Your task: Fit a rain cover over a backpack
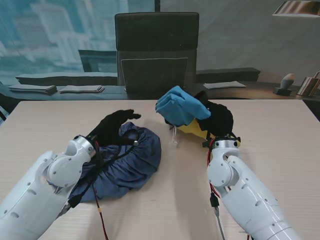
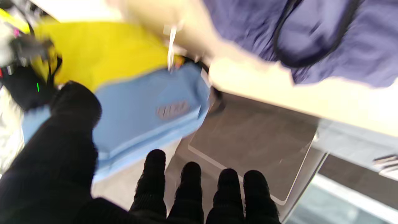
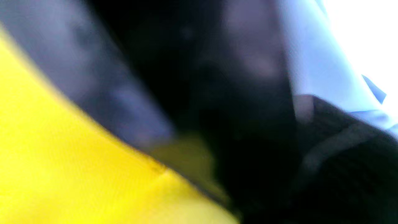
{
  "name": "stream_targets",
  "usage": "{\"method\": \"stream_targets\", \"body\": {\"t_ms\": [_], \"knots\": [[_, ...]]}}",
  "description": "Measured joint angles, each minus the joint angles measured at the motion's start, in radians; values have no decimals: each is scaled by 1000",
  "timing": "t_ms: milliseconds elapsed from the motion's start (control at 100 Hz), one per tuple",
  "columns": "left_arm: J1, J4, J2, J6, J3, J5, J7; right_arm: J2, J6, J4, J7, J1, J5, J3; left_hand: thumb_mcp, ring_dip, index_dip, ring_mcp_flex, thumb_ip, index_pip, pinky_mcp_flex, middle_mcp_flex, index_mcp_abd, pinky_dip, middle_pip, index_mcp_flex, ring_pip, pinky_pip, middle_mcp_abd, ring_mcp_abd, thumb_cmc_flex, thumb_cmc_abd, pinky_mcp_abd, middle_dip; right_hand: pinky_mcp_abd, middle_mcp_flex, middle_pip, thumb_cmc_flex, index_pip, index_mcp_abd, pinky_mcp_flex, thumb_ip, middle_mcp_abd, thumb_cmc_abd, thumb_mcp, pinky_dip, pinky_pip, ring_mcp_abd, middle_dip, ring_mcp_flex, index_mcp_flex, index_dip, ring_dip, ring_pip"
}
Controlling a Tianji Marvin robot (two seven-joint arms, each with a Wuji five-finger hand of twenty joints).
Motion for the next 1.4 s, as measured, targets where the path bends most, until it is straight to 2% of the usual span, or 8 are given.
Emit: {"method": "stream_targets", "body": {"t_ms": [180, 470, 640, 680, 860, 1090, 1280, 1400], "knots": [[32, -11, 58, 14, 32, 49, -103, -7, -49, -5, -17, 12, -5, 35, 0, -7, 41, 51, 0, 75, 2, 71, -23, 59, 130, 85, 101, 125, 0, -1, 23, 102, 0, -31, 1, 0, 0, 10, 0, 20, 0, 0, 3, 0, 0, 12, -1, 3, 4, 0, 0, 0, 3, 9], [-40, 86, 78, 116, 202, -21, -227, -6, -150, -129, -1, -59, 13, 112, 0, -28, 41, 63, 0, 63, 2, 82, -21, 92, 142, 85, 124, 205, 4, -1, 36, 147, 0, -43, 1, 0, 5, 10, 1, 21, 0, 0, 3, 0, 0, 23, -10, 3, 8, 0, 0, 1, 9, 19], [-133, 203, 76, 134, 337, -189, -221, -3, -197, -158, 16, -89, 16, 144, 0, -29, 41, 59, 0, 43, -3, 82, -9, 92, 142, 85, 120, 207, 14, 0, 48, 151, -5, -53, 1, 0, 8, 10, 1, 21, 0, 0, 3, 0, 1, 24, -12, 3, 8, 1, 0, 1, 12, 19], [-160, 230, 73, 131, 370, -208, -216, -3, -205, -175, 24, -101, 27, 155, 0, -46, 41, 41, 0, 42, -27, 82, -9, 94, 142, 85, 113, 215, 16, -38, 48, 151, -54, -53, 1, 0, 9, 10, 1, 21, 0, 0, 3, 0, 1, 24, -13, 4, 8, 1, 0, 1, 13, 20], [-302, 346, 44, 86, 526, -378, -195, -2, -244, -203, 26, -125, 31, 183, 0, -46, 41, 52, 0, 39, -22, 67, -8, 101, 144, 56, 114, 217, 22, -21, 49, 165, -54, -53, 2, 1, 13, 10, 3, 21, -9, 0, 3, 0, 1, 25, -15, 4, 8, 7, 0, 12, 14, 20], [-418, 526, -61, -31, 658, -595, -136, -5, -276, -205, -5, -133, 44, 213, 0, -46, 41, 58, 0, 59, -9, 67, -8, 102, 153, 55, 136, 223, 22, -10, 50, 165, -25, -53, 2, 1, 13, 10, 3, 21, -14, 0, 3, 0, 1, 26, -24, 4, 8, 8, 0, 14, 14, 20], [-398, 475, -93, -68, 603, -528, -55, -8, -306, -214, -9, -144, 52, 241, 21, -46, 77, 62, 0, 134, -6, 84, -34, 120, 184, 99, 171, 277, 12, -10, 50, 161, -25, -53, 2, 1, 13, 10, 4, 21, -15, 0, 3, 0, 1, 27, -24, 4, 8, 8, 0, 15, 14, 20], [-316, 326, -69, -72, 492, -225, 45, -8, -322, -220, -13, -148, 58, 244, 52, -46, 95, 88, 0, 164, 10, 134, -56, 127, 199, 144, 196, 300, 9, -10, 33, 117, -24, -53, 3, 1, 13, 10, 4, 21, -15, 0, 3, 0, 1, 35, -24, 4, 8, 8, 0, 15, 14, 20]]}}
